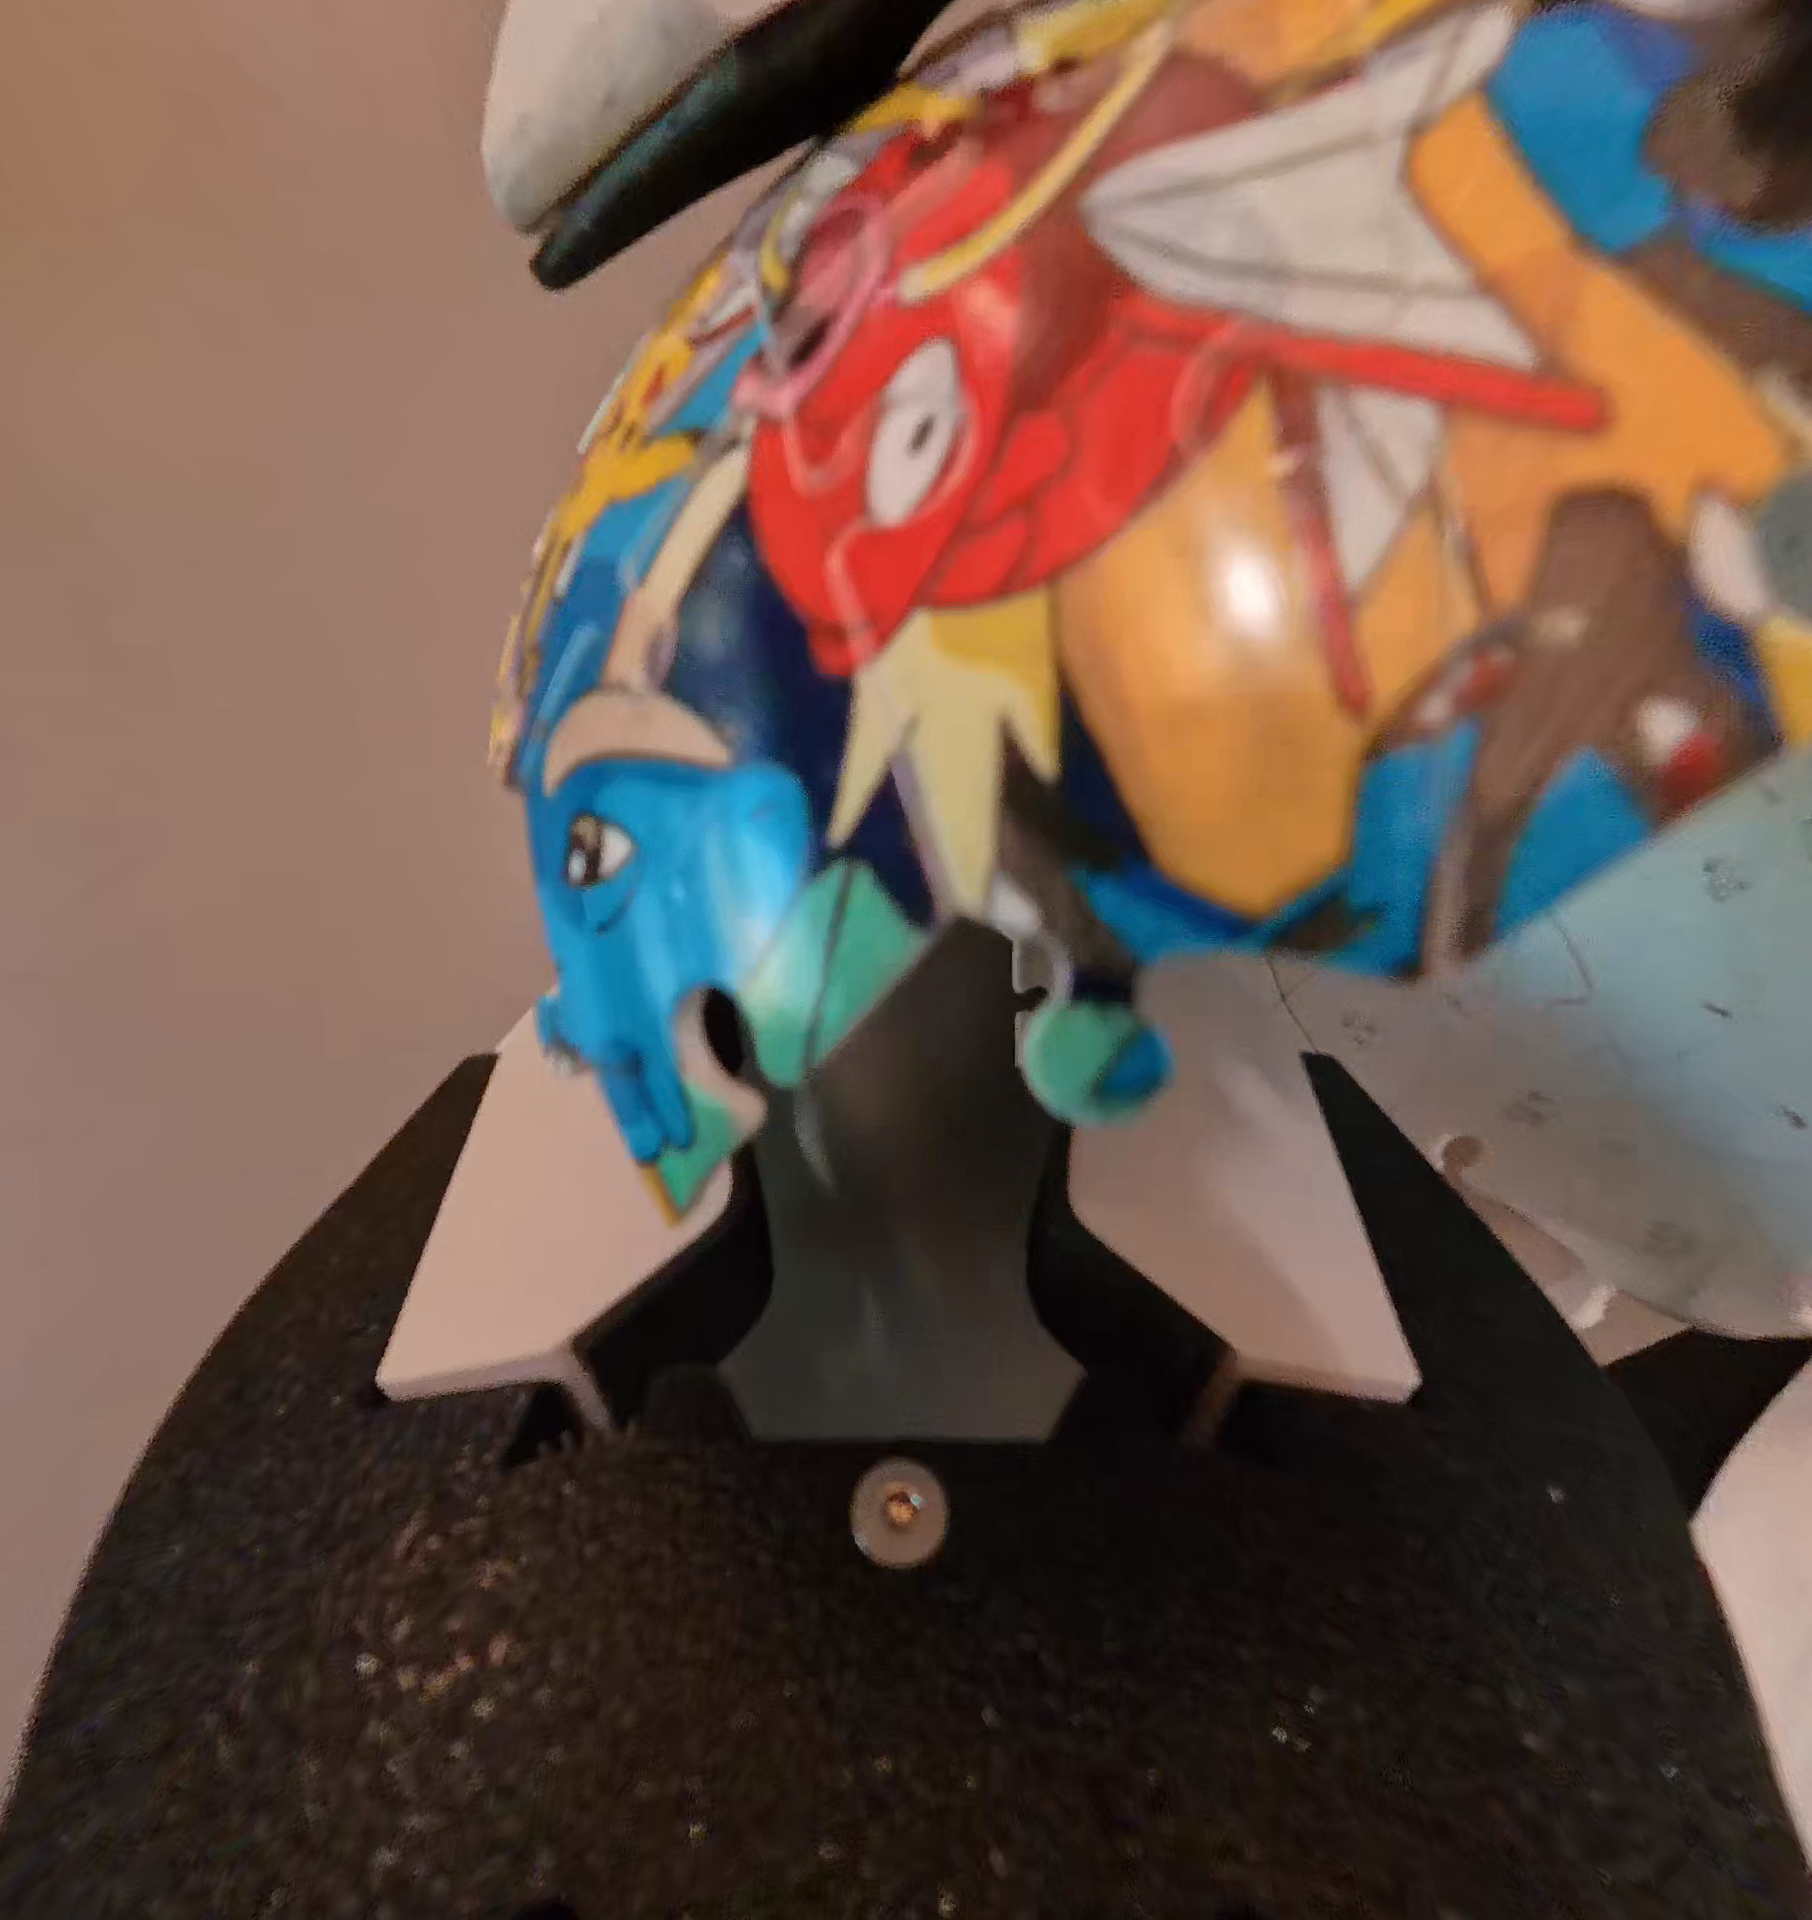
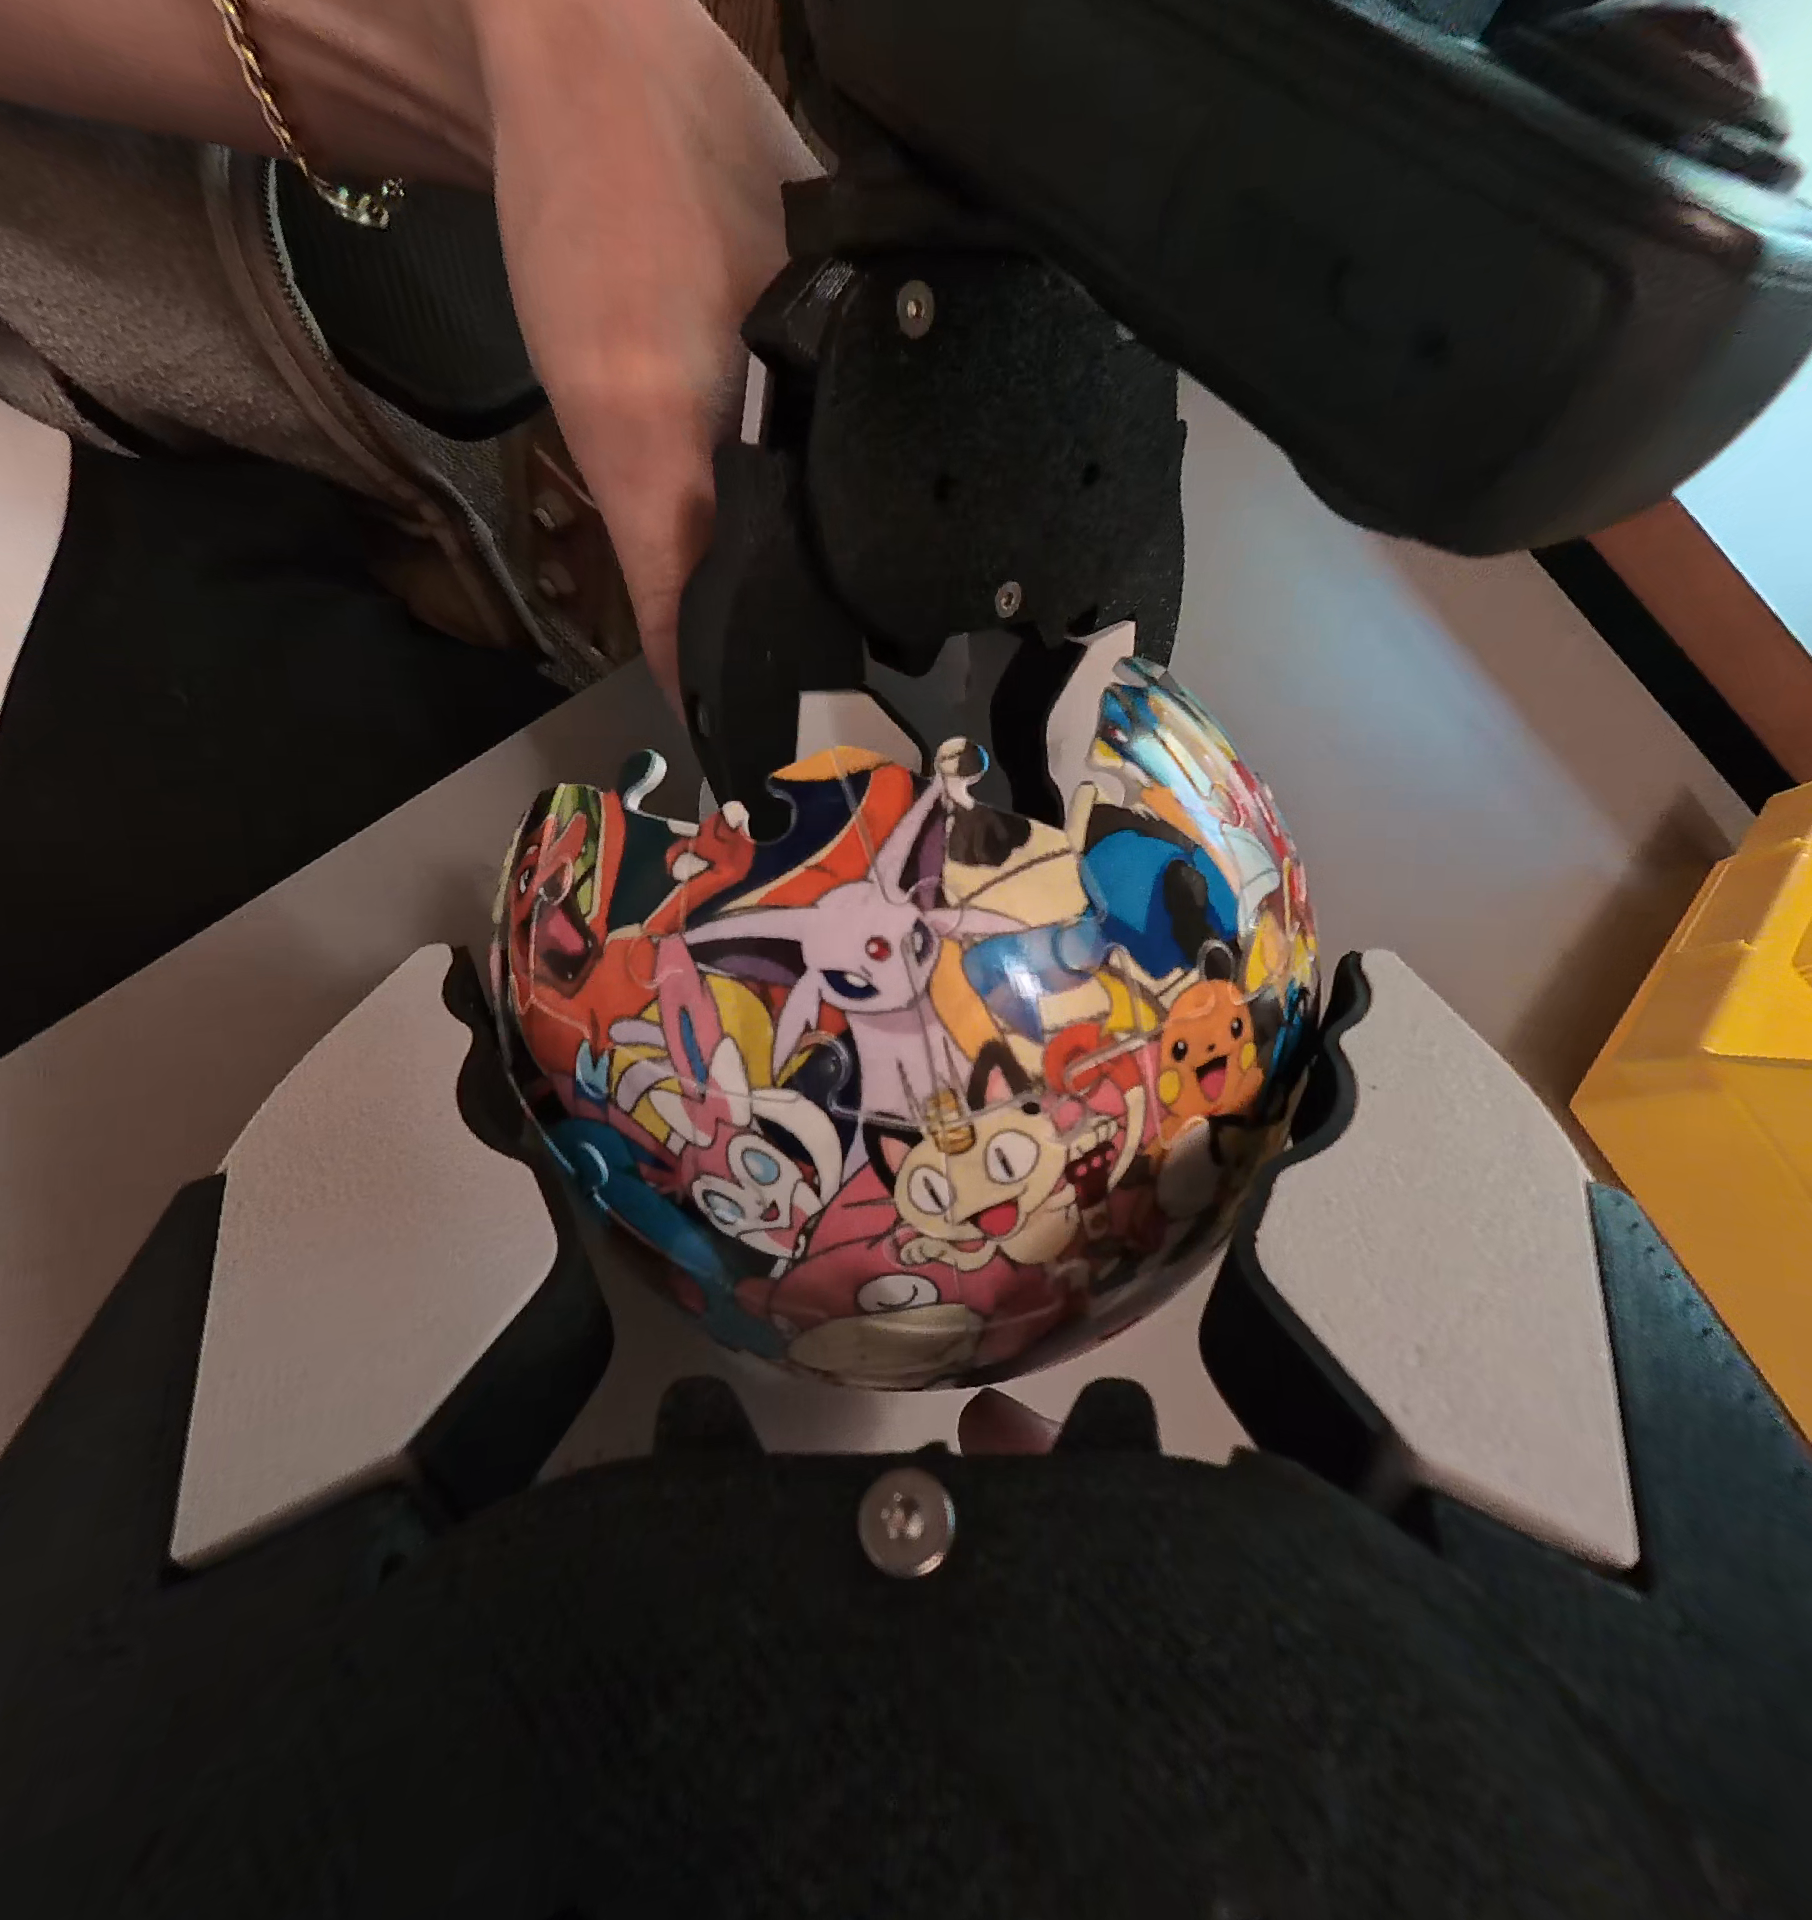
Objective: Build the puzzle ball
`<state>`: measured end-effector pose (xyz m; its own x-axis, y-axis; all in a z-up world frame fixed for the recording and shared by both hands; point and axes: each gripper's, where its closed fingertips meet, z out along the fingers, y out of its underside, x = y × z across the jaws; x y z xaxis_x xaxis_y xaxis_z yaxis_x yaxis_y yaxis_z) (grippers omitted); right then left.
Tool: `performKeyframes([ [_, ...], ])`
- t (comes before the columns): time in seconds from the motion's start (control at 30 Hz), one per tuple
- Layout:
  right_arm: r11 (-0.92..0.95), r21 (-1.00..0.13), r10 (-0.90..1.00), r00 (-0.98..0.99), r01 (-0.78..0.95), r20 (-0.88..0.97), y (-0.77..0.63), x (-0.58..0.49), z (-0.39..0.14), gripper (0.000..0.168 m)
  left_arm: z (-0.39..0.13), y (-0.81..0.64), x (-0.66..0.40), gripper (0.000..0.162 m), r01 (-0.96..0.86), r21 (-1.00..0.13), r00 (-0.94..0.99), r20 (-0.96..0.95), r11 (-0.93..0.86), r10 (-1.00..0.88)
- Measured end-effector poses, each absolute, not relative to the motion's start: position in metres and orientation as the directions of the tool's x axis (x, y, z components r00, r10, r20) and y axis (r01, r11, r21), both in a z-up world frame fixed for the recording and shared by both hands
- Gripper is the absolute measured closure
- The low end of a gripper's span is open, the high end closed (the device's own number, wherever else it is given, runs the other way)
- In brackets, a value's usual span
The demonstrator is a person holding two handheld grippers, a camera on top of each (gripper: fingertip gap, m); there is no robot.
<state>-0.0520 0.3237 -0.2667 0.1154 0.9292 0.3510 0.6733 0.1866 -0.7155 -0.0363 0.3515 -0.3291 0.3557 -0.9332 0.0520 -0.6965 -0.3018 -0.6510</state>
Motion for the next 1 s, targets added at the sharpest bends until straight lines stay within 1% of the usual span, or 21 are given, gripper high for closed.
performKeyframes([
  [0.03, 0.183, -0.717, 0.93, 0.118, 0.673, 0.349, 0.324, -0.052, -0.267, 0.023, -0.329, 0.352, -0.036, 0.096, -0.691, -0.658, 0.351, 0.057, -0.3, -0.935],
  [0.1, 0.185, -0.715, 0.927, 0.121, 0.674, 0.354, 0.325, -0.051, -0.267, 0.023, -0.328, 0.355, -0.036, 0.091, -0.67, -0.671, 0.363, 0.079, -0.319, -0.928],
  [0.17, 0.189, -0.708, 0.926, 0.118, 0.681, 0.36, 0.325, -0.05, -0.267, 0.023, -0.323, 0.36, -0.037, 0.085, -0.622, -0.677, 0.408, 0.149, -0.393, -0.901],
  [0.2, 0.188, -0.705, 0.926, 0.117, 0.683, 0.36, 0.325, -0.05, -0.267, 0.024, -0.317, 0.365, -0.037, 0.084, -0.582, -0.696, 0.427, 0.179, -0.421, -0.887],
  [0.27, 0.185, -0.706, 0.926, 0.119, 0.684, 0.358, 0.325, -0.049, -0.267, 0.023, -0.309, 0.371, -0.039, 0.091, -0.548, -0.723, 0.436, 0.182, -0.42, -0.881],
  [0.37, 0.184, -0.706, 0.927, 0.119, 0.684, 0.357, 0.325, -0.049, -0.267, 0.023, -0.316, 0.373, -0.044, 0.088, -0.599, -0.697, 0.439, 0.126, -0.394, -0.89],
  [0.47, 0.184, -0.706, 0.926, 0.12, 0.684, 0.358, 0.325, -0.05, -0.267, 0.023, -0.325, 0.366, -0.039, 0.088, -0.636, -0.671, 0.42, 0.114, -0.381, -0.901],
  [0.53, 0.183, -0.705, 0.926, 0.121, 0.685, 0.358, 0.325, -0.05, -0.267, 0.023, -0.329, 0.366, -0.039, 0.087, -0.669, -0.654, 0.419, 0.06, -0.353, -0.906],
  [0.63, 0.178, -0.709, 0.925, 0.129, 0.682, 0.356, 0.326, -0.05, -0.267, 0.023, -0.33, 0.366, -0.037, 0.086, -0.686, -0.647, 0.419, 0.024, -0.334, -0.908],
  [0.67, 0.175, -0.711, 0.926, 0.131, 0.681, 0.353, 0.327, -0.05, -0.267, 0.023, -0.33, 0.366, -0.037, 0.087, -0.691, -0.643, 0.419, 0.017, -0.331, -0.908],
  [0.8, 0.163, -0.719, 0.929, 0.141, 0.676, 0.343, 0.327, -0.049, -0.267, 0.023, -0.331, 0.366, -0.037, 0.085, -0.695, -0.629, 0.423, 0.035, -0.349, -0.905],
  [1.0, 0.139, -0.723, 0.93, 0.162, 0.677, 0.33, 0.329, -0.045, -0.267, 0.024, -0.331, 0.364, -0.038, 0.088, -0.693, -0.631, 0.424, 0.032, -0.348, -0.905],
])
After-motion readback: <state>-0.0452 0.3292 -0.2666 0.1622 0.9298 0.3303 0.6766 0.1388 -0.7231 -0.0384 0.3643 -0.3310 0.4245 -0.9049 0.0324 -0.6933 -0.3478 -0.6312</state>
